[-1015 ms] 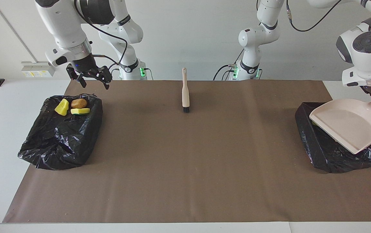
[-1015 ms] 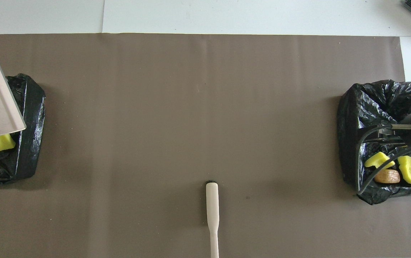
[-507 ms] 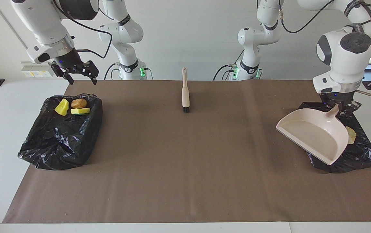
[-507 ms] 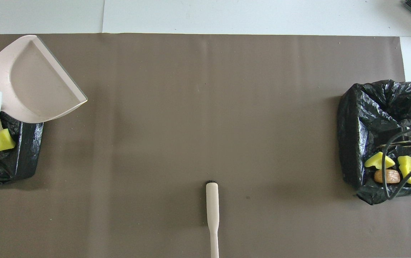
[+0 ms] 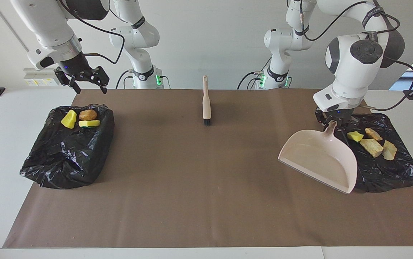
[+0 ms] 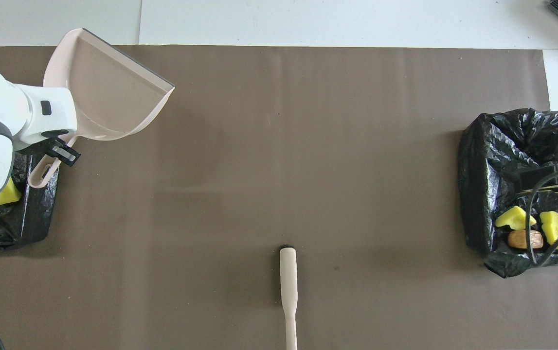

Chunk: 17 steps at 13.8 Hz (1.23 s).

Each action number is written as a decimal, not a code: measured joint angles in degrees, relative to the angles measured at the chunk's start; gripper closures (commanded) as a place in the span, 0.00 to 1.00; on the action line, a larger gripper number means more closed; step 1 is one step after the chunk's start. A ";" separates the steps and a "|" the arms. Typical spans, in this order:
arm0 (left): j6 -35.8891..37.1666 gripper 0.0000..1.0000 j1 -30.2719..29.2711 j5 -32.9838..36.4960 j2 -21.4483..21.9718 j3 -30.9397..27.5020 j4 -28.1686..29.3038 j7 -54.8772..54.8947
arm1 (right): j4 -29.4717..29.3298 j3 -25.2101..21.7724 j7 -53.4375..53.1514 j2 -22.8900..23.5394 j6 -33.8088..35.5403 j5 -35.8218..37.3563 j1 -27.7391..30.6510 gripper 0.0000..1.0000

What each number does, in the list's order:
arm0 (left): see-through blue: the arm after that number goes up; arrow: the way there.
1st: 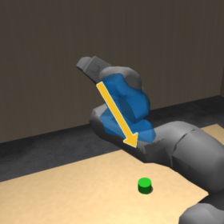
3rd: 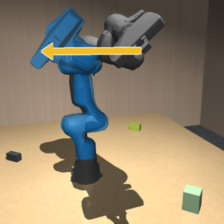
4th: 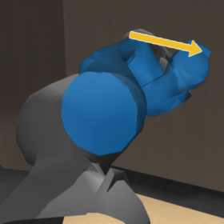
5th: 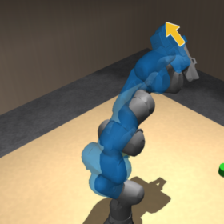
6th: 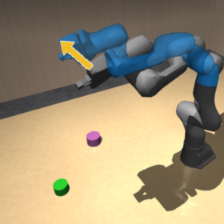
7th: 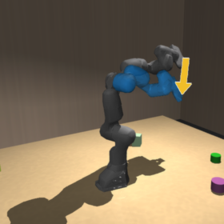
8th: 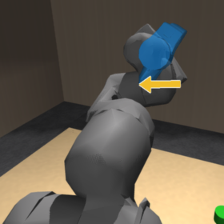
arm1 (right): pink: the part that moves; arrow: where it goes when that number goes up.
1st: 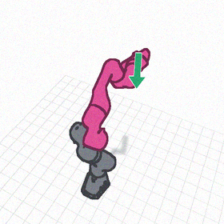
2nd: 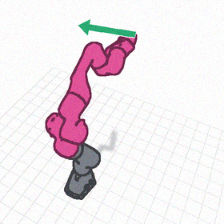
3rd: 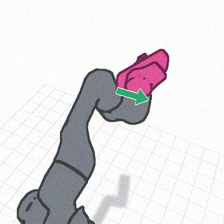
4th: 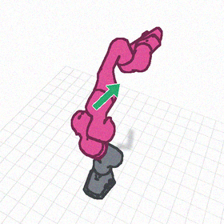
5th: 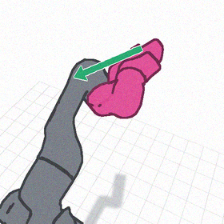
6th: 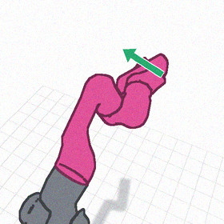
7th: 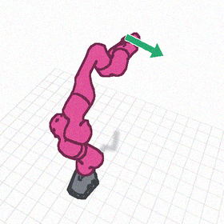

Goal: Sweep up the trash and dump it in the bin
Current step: 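Place the empty dustpan on the mat center with the left gripper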

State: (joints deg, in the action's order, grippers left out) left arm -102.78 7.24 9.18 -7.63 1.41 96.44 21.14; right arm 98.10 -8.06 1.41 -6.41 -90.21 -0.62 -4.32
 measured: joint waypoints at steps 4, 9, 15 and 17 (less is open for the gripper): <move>0.04 1.00 5.57 -4.39 -8.14 0.11 -7.01 -23.31 | -0.87 0.10 0.00 -0.01 0.60 0.01 -0.11 0.00; -3.51 1.00 12.95 -7.38 -13.84 0.24 -10.73 -39.85 | -3.88 0.16 0.01 -1.10 5.23 0.01 -0.13 0.00; -9.51 1.00 20.56 -7.93 -17.61 0.29 -10.77 -50.11 | -3.87 -0.21 0.01 -1.19 5.29 0.01 -0.02 0.00; -12.02 1.00 20.82 -9.36 -18.66 0.16 -10.84 -50.22 | -3.87 -0.02 0.01 -1.18 5.29 0.01 -0.09 0.00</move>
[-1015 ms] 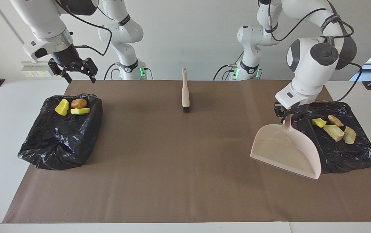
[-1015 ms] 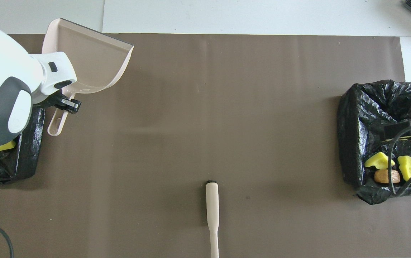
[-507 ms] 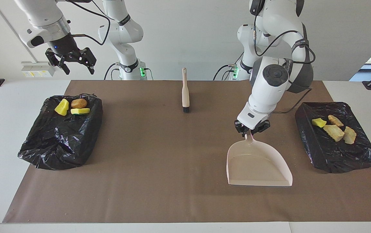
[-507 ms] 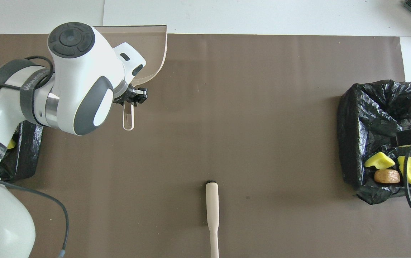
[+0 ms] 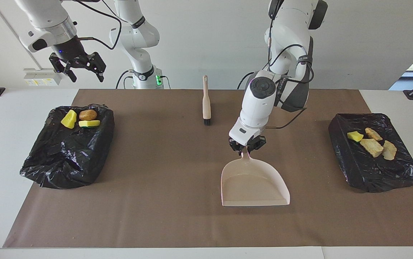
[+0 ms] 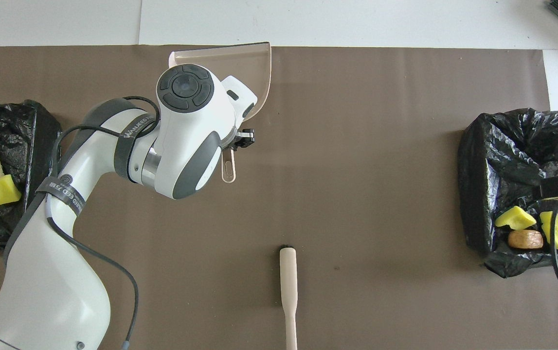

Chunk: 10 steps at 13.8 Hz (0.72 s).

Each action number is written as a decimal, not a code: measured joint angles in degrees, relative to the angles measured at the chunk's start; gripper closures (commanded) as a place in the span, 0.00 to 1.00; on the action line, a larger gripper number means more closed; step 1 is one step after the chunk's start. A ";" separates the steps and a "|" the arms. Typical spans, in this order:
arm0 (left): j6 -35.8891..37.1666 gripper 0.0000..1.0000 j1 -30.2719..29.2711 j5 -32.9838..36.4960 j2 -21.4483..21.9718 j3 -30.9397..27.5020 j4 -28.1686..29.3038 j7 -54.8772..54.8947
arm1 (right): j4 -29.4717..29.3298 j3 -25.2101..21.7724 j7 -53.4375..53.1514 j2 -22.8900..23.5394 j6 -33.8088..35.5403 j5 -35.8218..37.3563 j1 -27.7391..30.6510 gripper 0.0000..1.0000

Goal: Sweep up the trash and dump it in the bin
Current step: 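Place the empty dustpan on the mat center with the left gripper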

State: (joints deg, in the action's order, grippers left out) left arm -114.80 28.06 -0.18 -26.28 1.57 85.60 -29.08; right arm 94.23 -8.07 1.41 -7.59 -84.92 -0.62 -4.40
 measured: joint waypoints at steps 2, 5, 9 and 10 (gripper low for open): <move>-0.75 1.00 1.20 -0.29 -2.57 -0.02 -1.78 0.00 | 0.00 -0.09 0.00 0.00 0.00 0.04 0.06 0.00; -1.85 1.00 4.37 -0.29 -10.58 -0.10 -10.34 -0.35 | 0.00 -0.25 0.00 0.00 0.00 0.08 0.10 0.00; -1.24 0.68 7.83 -0.30 -13.48 -0.13 -13.09 -0.64 | 0.00 -0.14 -0.43 0.01 -0.54 0.08 -0.01 0.00; -0.72 0.68 8.02 -0.30 -13.46 -0.14 -12.95 -0.64 | 0.00 -0.02 -1.77 0.01 -0.61 0.18 -0.19 0.00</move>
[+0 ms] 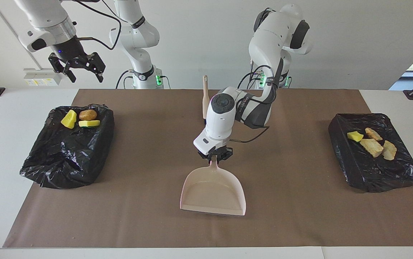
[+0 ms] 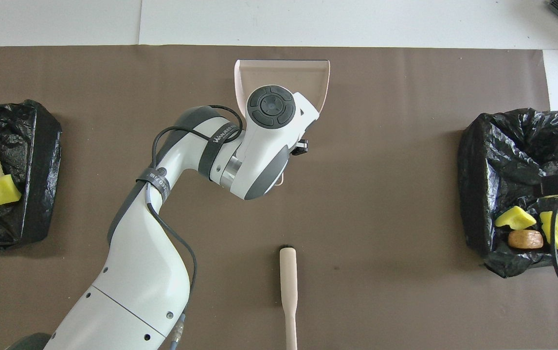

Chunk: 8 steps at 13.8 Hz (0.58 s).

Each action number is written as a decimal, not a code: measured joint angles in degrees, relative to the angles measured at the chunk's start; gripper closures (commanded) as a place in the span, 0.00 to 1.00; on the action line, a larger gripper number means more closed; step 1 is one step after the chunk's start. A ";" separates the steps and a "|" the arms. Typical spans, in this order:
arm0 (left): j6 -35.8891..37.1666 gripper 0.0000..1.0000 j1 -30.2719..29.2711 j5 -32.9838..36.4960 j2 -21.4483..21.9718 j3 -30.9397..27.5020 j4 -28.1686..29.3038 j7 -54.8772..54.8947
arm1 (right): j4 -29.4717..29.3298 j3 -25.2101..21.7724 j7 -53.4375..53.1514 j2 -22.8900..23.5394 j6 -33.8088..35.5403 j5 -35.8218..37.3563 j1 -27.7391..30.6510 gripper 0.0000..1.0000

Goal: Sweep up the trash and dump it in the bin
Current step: 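Place the empty dustpan on the mat center with the left gripper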

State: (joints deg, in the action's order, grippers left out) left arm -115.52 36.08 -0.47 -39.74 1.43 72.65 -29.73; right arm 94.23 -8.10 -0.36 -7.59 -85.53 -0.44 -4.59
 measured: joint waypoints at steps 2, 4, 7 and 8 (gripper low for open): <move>2.02 0.66 0.00 0.00 0.28 -0.21 0.80 0.00 | 0.00 0.28 -2.46 0.00 0.01 0.78 -1.08 0.00; 3.05 0.63 0.00 0.00 0.77 -0.44 1.93 -0.04 | 0.00 0.56 -2.85 0.00 0.01 1.65 -1.74 0.00; 3.06 0.52 0.00 0.00 1.19 -0.50 2.45 -0.28 | 0.00 0.23 -2.40 0.01 -0.04 1.84 -1.63 0.00; 3.06 0.41 0.00 0.00 1.41 -0.50 2.66 -0.38 | -0.01 0.07 -2.34 0.03 -0.04 1.84 -1.50 0.00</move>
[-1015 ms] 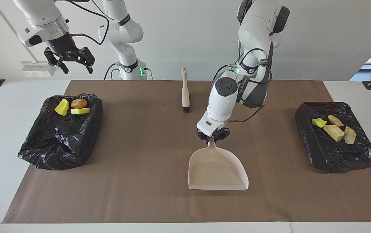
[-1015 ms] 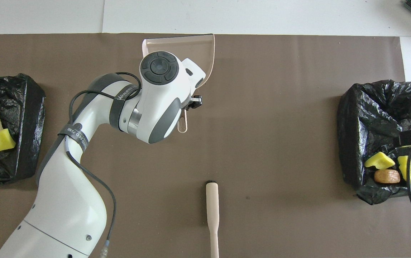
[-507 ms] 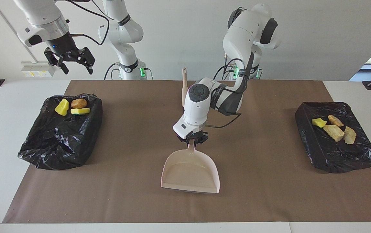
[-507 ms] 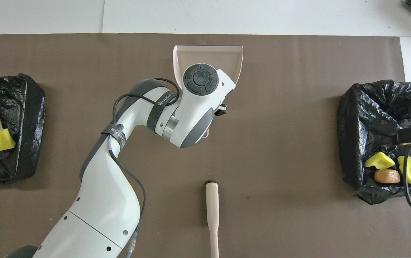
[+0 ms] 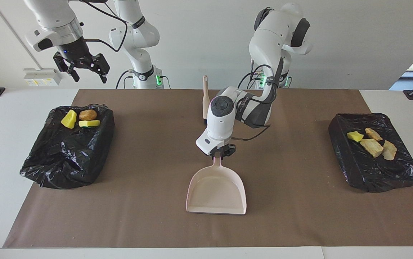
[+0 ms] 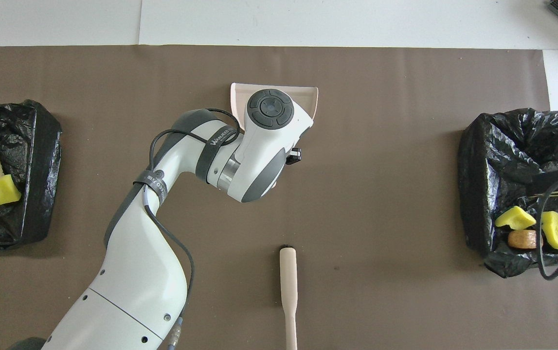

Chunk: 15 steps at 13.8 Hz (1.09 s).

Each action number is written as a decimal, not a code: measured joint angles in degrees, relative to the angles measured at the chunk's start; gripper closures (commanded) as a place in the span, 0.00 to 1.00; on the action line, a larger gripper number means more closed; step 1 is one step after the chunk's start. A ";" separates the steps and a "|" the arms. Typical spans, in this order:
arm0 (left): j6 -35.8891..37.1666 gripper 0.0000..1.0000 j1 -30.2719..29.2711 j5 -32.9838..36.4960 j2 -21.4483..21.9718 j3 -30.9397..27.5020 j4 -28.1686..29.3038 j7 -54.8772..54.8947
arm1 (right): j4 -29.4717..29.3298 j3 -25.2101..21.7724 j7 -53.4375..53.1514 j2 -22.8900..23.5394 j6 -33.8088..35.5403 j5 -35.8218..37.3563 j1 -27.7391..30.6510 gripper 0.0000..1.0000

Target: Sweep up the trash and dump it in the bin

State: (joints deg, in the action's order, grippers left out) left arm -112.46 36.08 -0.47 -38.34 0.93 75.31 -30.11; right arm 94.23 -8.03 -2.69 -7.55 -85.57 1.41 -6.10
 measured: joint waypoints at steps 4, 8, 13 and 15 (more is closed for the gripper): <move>-0.45 0.00 0.00 1.06 0.31 -0.21 0.40 -0.03 | -3.22 -0.25 1.15 1.64 0.15 -0.03 0.72 0.00; -2.15 0.00 -1.67 1.74 4.27 -1.24 0.59 0.55 | -4.47 -0.24 1.17 2.62 -0.13 -0.04 0.70 0.00; -1.41 0.00 -11.08 2.02 20.84 -1.72 10.99 11.45 | -4.66 -0.24 1.17 2.77 -0.13 -0.04 0.70 0.00; 1.60 0.00 -16.32 1.99 27.87 -1.75 14.38 18.09 | -4.69 -0.24 1.17 2.78 -0.13 -0.04 0.70 0.00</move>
State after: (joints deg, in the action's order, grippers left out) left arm -110.86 19.76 1.52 -10.47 -0.82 89.69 -12.02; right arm 89.54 -8.27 -1.53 -4.78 -85.70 1.37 -5.39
